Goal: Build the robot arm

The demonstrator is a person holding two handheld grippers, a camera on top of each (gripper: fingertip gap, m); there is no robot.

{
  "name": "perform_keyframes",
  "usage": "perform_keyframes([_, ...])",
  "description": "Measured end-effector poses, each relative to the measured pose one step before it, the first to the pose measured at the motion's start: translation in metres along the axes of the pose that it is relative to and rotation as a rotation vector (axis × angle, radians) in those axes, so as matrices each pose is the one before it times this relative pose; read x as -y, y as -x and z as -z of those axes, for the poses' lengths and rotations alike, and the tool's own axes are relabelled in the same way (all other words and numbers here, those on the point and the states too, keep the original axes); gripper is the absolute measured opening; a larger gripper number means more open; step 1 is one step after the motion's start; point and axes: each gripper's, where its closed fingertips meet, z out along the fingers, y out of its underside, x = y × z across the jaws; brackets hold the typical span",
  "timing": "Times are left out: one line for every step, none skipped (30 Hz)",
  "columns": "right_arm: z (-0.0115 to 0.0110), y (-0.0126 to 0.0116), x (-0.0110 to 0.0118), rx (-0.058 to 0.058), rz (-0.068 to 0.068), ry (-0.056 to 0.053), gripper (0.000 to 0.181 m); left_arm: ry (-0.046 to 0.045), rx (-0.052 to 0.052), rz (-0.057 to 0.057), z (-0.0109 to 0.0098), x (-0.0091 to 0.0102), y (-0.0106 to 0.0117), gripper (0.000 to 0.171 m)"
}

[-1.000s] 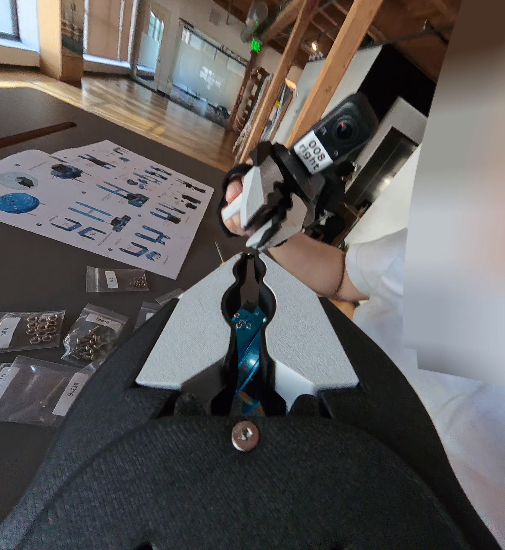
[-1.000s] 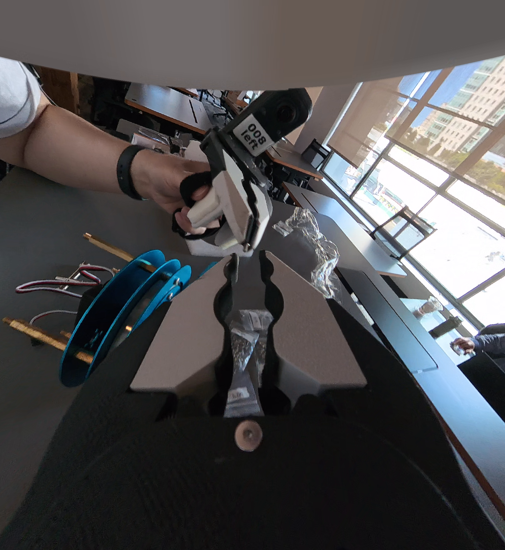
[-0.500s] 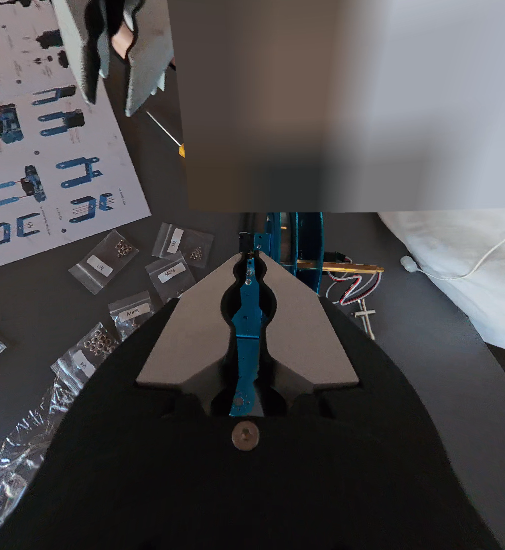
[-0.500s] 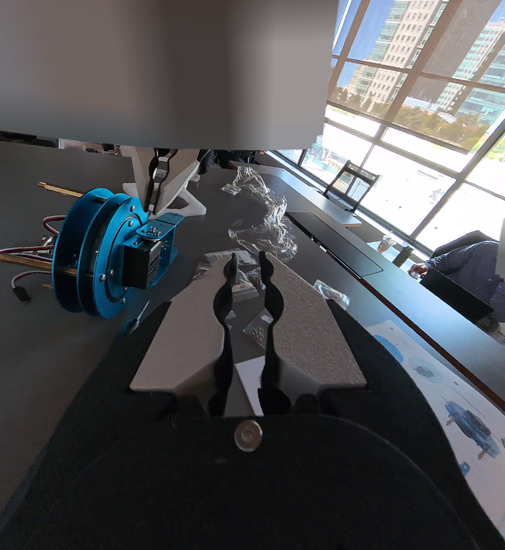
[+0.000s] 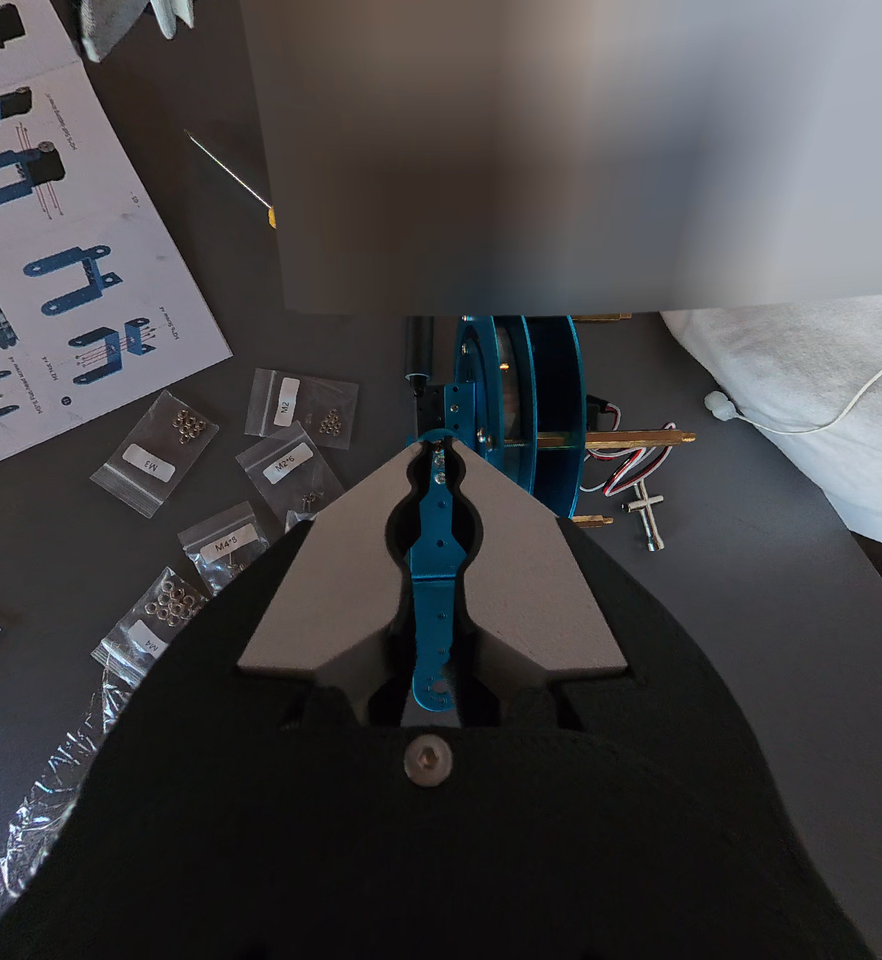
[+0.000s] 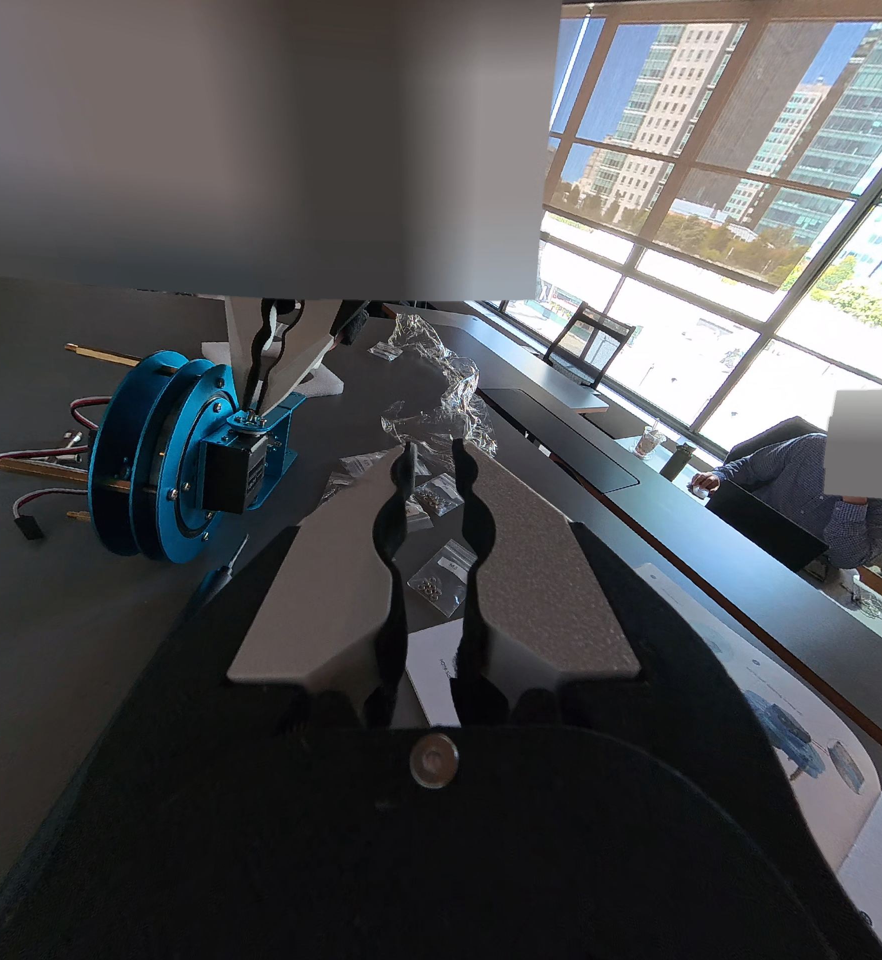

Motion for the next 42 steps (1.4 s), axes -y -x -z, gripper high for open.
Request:
perform_keyframes([-0.00024,0.00016,-0.00023,0.0004,0.001,0.0006,0.013,-0.00152,-0.0046,0.0027,-0.0005,-0.00003,-0.00044,0.003])
perform_keyframes([-0.00006,0.00016,-0.00047,0.0016,-0.0001,0.0018,0.013,0.00015,-0.0049,0.0003,-0.00054,-0.00011,-0.00052,0.003])
perform_keyframes([-0.00007,-0.00016,-0.0003,0.0004,-0.0019,0.0015,0.013,0.00509,-0.001,-0.0023,-0.00031,-0.00067,0.00006,0.003])
perform_keyframes([0.00011,0.00001,0.00048,0.0008,-0.0012,-0.0024,0.013,0.0046,0.0029,-0.0031,-0.00012,-0.00053,0.00082,0.003])
perform_keyframes([0.00031,0.00003,0.00079,0.0012,-0.0014,-0.0042,0.013,-0.00192,-0.0041,-0.0016,-0.00004,0.00034,-0.00025,0.003])
perform_keyframes([0.00029,-0.00003,0.00056,0.0004,-0.0014,-0.0031,0.013,-0.00406,-0.006,0.0021,-0.00012,0.00093,-0.00048,0.003])
perform_keyframes([0.00054,-0.00044,0.00039,-0.0016,-0.0006,-0.002,0.013,-0.00055,-0.0011,0.0028,-0.0003,0.00022,0.00047,0.003])
perform_keyframes([0.00051,-0.0003,0.00022,-0.0013,0.0005,-0.0005,0.013,0.00436,-0.0018,0.0015,-0.0005,-0.00061,0.0003,0.003])
perform_keyframes([0.00039,-0.00038,0.00041,-0.0019,0.0006,-0.001,0.013,0.00088,-0.0069,0.0004,-0.00054,-0.00031,-0.00093,0.003])
perform_keyframes([0.00043,-0.00014,0.00039,-0.0003,0.0003,-0.0016,0.013,-0.00944,-0.0078,0.0021,-0.00029,0.00121,-0.00108,0.003])
perform_keyframes([0.00023,-0.00013,0.00008,-0.0005,0.0005,0.0,0.013,-0.00499,-0.0017,0.0028,-0.00019,0.00042,-0.00002,0.003])
perform_keyframes([0.00008,-0.00003,-0.00005,0.0006,0.0012,0.0011,0.013,0.00561,0.0015,0.0,-0.00027,-0.00103,0.00052,0.003])
perform_keyframes([0.00003,0.00016,-0.00011,0.0007,0.0009,0.0011,0.013,-0.00132,0.0038,-0.0025,0.00026,0.00006,0.00065,0.003])
perform_keyframes([-0.0001,0.00018,0.00019,0.0008,0.0006,0.0004,0.013,0.00359,0.0071,-0.0029,-0.00007,-0.00076,0.00103,0.003])
perform_keyframes([-0.00009,0.00046,0.0002,0.0015,0.0013,-0.0006,0.013,0.00017,0.0039,-0.0023,-0.00015,-0.00004,0.00032,0.003])
perform_keyframes([-0.0001,0.00052,0.00009,0.0023,0.0007,0.0,0.013,-0.00319,0.0013,-0.0014,-0.00017,0.00031,-0.00012,0.003])
perform_keyframes([-0.00029,0.00025,-0.00056,0.001,0.0008,0.0031,0.013,0.00112,-0.0005,0.0004,-0.00048,-0.00032,-0.00049,0.003])
perform_keyframes([-0.00021,0.00012,-0.00061,0.0005,0.0013,0.0041,0.013,0.00587,0.0031,-0.0011,-0.00067,-0.001,-0.00002,0.003])
perform_keyframes([-0.00008,0.00013,-0.00027,0.0005,0.0006,0.0015,0.013,-0.00195,0.0029,-0.0041,-0.00012,0.00027,-0.00021,0.003])
perform_keyframes([0.00001,0.00016,0.00015,0.0011,-0.0007,-0.0012,0.013,0.00091,0.001,-0.0034,-0.00003,-0.0001,-0.00024,0.003])
perform_keyframes([0.00011,0.00003,0.0001,0.0004,-0.0008,-0.001,0.013,0.0024,-0.0011,-0.0002,0.00007,0.0001,-0.00029,0.003])
perform_keyframes([0.00005,-0.00026,-0.0002,-0.0002,-0.0011,0.0,0.013,0.00129,-0.0018,0.0035,-0.00019,0.00023,-0.00015,0.003])
perform_keyframes([0.0001,-0.00027,-0.00042,-0.0001,-0.002,0.0014,0.013,0.00081,-0.0009,0.0037,-0.00035,0.00031,0.00002,0.003])
perform_keyframes([0.00015,-0.00027,-0.00024,-0.0003,-0.0018,0.0001,0.013,-0.00077,0.0011,0.0018,-0.00045,0.00031,0.00013,0.003])
perform_keyframes([0.00012,0.00002,0.00008,0.0004,-0.0006,-0.0008,0.013,-0.00244,-0.0005,0.0003,-0.00023,0.00024,-0.00022,0.003])
perform_keyframes([0.00011,-0.00003,-0.00004,-0.0005,0.0004,-0.0003,0.013,0.00088,-0.0021,-0.0009,-0.00016,-0.00019,-0.00039,0.003])
perform_keyframes([0.00017,-0.0002,-0.00028,-0.0011,0.0004,0.0012,0.013,0.00018,0.0,-0.0009,0.0001,-0.00019,-0.00025,0.003])
perform_keyframes([0.0003,-0.00024,0.0,-0.0007,-0.0001,0.0003,0.013,0.00151,-0.0002,-0.0003,0.00018,-0.00033,-0.00018,0.003])
perform_keyframes([0.0004,-0.00027,0.00023,-0.001,-0.0002,-0.0014,0.013,0.00118,0.0011,0.0008,0.00038,-0.00022,0.00008,0.004])
perform_keyframes([0.00042,-0.00026,0.00041,-0.0012,0.0,-0.0018,0.013,-0.00129,0.0039,0.001,0.00056,0.00018,0.00057,0.005])
perform_keyframes([0.00045,-0.00031,0.00039,-0.0008,-0.0002,-0.002,0.013,-0.0051,0.0028,0.0029,0.00067,0.00062,0.00066,0.007])
perform_keyframes([0.0003,-0.00016,0.00015,-0.0002,-0.0008,-0.0009,0.013,-0.00845,0.0028,0.0053,0.00068,0.00117,0.00089,0.01])
perform_keyframes([0.00018,-0.00005,-0.00009,-0.0004,0.0006,0.0007,0.013,-0.0059,-0.0018,0.0058,0.0005,0.0005,0.00035,0.012])
perform_keyframes([0.0001,-0.00011,-0.0002,-0.0001,0.0013,0.0014,0.013,-0.00589,-0.0045,0.0067,0.00049,0.00039,0.00009,0.013])
perform_keyframes([-0.00001,0.0,-0.00015,0.0,0.0006,0.0012,0.013,-0.00978,-0.0048,0.008,0.00067,0.0008,0.0003,0.013])
perform_keyframes([-0.00005,0.00019,-0.00028,0.0015,0.0,0.0013,0.012,-0.00897,-0.0032,0.0097,0.00106,0.00053,0.00067,0.013])
perform_keyframes([-0.00002,0.0001,-0.00045,0.0005,-0.0003,0.0018,0.013,-0.00725,-0.0007,0.0097,0.00158,0.00036,0.00122,0.014])
perform_keyframes([0.0001,-0.00027,-0.00052,-0.0006,0.0005,0.0027,0.012,-0.01334,0.0015,0.01,0.00254,0.0012,0.00151,0.015])
perform_keyframes([0.00014,-0.0004,-0.00076,-0.0013,0.0015,0.0046,0.013,-0.02719,0.0007,0.0131,0.00393,0.00339,0.00143,0.015])
perform_keyframes([0.00033,-0.00027,-0.00088,-0.0007,0.0017,0.0054,0.013,-0.04013,0.0014,0.0186,0.00557,0.00519,0.00145,0.016])
perform_keyframes([0.00075,-0.00024,-0.00043,0.0017,0.0029,0.0052,0.013,-0.04747,0.0078,0.023,0.00702,0.00603,0.0023,0.016])
perform_keyframes([0.00154,0.00043,-0.00136,0.0075,0.0074,0.013,0.013,-0.05009,0.0207,0.0252,0.00849,0.00609,0.00385,0.016])
